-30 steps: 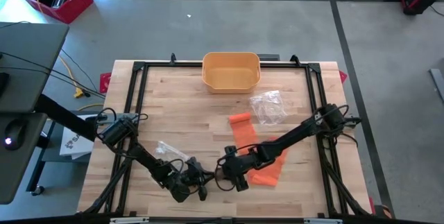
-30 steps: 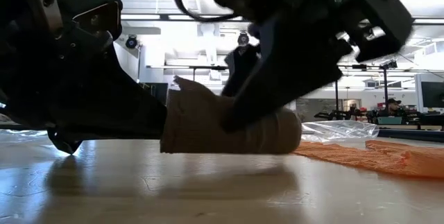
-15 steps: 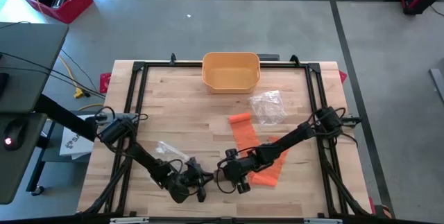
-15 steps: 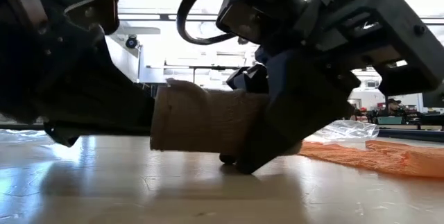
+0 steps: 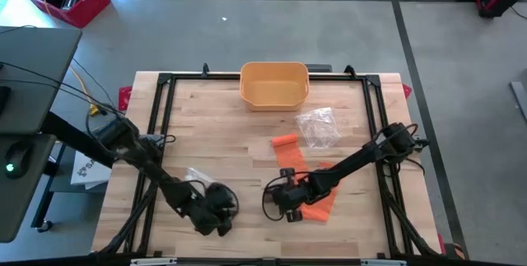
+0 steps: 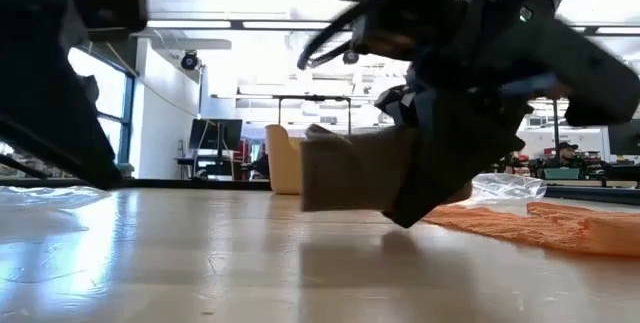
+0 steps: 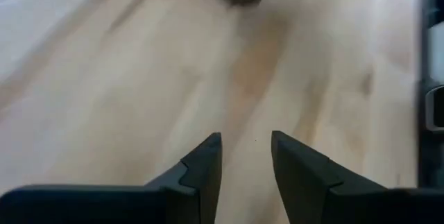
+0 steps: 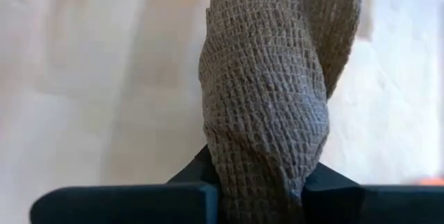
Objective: Roll bandage
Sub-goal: Put the rolled brown bandage into the bottom transparent zip
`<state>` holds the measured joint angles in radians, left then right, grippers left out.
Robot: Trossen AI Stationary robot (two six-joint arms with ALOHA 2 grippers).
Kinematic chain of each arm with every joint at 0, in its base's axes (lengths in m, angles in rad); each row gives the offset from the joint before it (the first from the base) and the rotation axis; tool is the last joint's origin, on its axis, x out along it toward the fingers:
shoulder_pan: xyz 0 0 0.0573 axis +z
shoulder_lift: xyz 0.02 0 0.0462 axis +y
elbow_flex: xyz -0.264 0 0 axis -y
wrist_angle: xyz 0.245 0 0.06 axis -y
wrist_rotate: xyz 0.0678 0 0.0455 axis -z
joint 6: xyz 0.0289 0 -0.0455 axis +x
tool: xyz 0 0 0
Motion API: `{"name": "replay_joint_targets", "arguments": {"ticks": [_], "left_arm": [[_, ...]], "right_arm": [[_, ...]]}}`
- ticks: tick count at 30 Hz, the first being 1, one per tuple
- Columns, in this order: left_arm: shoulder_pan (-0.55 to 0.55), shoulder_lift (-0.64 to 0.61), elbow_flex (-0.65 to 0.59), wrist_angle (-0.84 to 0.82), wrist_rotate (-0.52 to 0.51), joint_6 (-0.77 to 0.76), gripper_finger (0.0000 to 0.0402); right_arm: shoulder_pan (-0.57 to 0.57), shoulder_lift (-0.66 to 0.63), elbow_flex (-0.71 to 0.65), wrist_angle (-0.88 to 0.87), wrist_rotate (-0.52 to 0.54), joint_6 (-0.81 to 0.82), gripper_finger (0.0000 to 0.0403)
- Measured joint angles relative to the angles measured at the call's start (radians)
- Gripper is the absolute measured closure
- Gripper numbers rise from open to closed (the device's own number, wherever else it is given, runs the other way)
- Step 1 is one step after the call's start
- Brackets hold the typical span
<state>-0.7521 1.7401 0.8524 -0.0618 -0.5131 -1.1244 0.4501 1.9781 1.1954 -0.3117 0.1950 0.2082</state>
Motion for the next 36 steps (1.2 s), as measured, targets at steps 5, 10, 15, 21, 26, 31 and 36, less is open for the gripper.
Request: {"name": "replay_joint_targets", "arguments": {"ticks": [5, 10, 15, 21, 26, 31, 36], "left_arm": [[-0.009, -0.143, 0.0, -0.403, -0.003, -0.378, 0.0296], [0.035, -0.187, -0.004, -0.756, 0.15, -0.694, 0.0324], [0.1, -0.168, -0.089, -0.628, 0.237, -0.604, 0.0345], [0.171, -0.15, -0.128, -0.219, 0.09, 0.137, 0.0367], [0.148, -0.155, 0.053, -0.368, 0.093, 0.551, 0.0397], [0.112, -0.156, 0.194, -0.709, -0.077, 0.267, 0.0397], [0.103, -0.145, 0.127, -0.452, -0.228, -0.053, 0.0385]], "right_arm": [[0.022, -0.002, 0.0, -0.06, 0.073, 0.05, 0.0353], [0.047, -0.003, 0.0, -0.039, 0.13, 0.064, 0.0353], [0.055, -0.003, 0.0, -0.022, 0.139, 0.058, 0.0353], [0.079, -0.003, 0.0, -0.024, 0.151, 0.061, 0.0349], [0.121, -0.003, 0.0, -0.019, 0.127, 0.081, 0.0349], [0.137, -0.003, 0.0, 0.059, 0.13, 0.11, 0.0348], [0.12, 0.002, 0.0, 0.082, 0.199, 0.201, 0.0347]]}}
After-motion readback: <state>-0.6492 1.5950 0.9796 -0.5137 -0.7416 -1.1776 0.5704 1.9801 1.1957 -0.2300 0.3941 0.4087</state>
